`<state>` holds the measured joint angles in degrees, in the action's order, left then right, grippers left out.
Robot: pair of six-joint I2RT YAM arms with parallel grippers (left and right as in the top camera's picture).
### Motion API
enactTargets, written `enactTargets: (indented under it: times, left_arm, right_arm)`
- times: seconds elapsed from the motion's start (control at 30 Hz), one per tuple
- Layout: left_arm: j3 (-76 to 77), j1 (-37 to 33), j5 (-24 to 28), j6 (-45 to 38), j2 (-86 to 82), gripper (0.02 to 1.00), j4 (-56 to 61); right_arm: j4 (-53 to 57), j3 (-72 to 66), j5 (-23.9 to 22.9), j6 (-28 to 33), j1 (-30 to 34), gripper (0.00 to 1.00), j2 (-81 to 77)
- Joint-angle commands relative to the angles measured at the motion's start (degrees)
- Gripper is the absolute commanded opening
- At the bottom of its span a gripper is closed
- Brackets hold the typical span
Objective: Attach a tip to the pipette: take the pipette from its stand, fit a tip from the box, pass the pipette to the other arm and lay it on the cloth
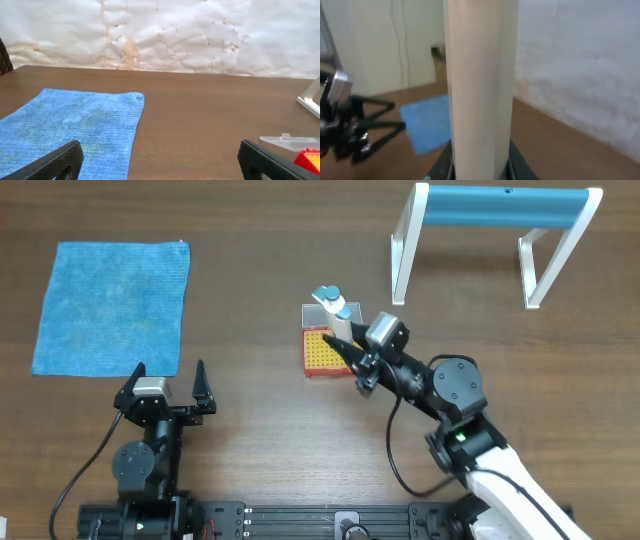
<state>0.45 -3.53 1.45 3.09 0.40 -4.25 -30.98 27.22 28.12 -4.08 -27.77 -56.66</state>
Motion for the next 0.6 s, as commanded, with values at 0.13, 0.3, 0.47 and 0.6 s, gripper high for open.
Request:
enactTargets:
  times: [0.13, 0.3, 0.47, 0.6]
  left_arm:
    - [-0.1, 0.2, -0.9, 0.5, -0.2, 0.998, -0.3]
    - [-0.1, 0.2, -0.8, 0.5, -0.2, 0.998, -0.3]
    - [-0.1, 0.2, -0.9, 0.5, -0.2, 0.998, -0.3]
    - [-0.1, 0.2, -0.9, 0.5, -0.2, 0.996, -0.3]
  right_arm:
    - [19.1, 1.2, 1.4, -1.5, 0.2, 0.080, 10.4]
    - [20.9, 1.2, 1.6, -1.7, 0.2, 0.080, 12.0]
    - [25.2, 1.2, 1.2, -1.7, 0.2, 0.080, 11.9]
    - [33.8, 1.2, -2.8, -4.7, 0.2, 0.082, 11.8]
